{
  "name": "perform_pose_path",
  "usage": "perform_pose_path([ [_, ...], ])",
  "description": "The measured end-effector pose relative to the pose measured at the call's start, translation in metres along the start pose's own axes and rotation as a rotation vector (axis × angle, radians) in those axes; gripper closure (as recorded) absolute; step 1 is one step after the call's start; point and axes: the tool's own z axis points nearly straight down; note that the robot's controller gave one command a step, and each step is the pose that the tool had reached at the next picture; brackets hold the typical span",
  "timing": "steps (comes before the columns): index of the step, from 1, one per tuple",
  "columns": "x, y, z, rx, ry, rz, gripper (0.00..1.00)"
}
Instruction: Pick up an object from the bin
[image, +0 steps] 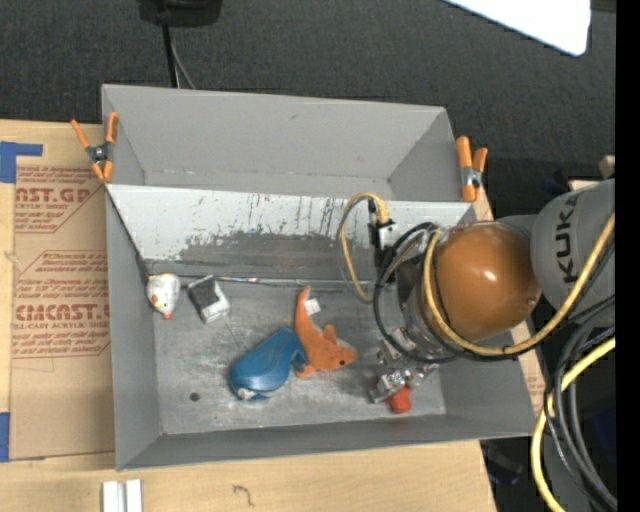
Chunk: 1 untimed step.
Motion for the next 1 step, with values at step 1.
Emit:
perform_pose_path([
  [1, 0.0, 0.0, 0.0, 0.0, 0.0, 0.0, 1.0],
])
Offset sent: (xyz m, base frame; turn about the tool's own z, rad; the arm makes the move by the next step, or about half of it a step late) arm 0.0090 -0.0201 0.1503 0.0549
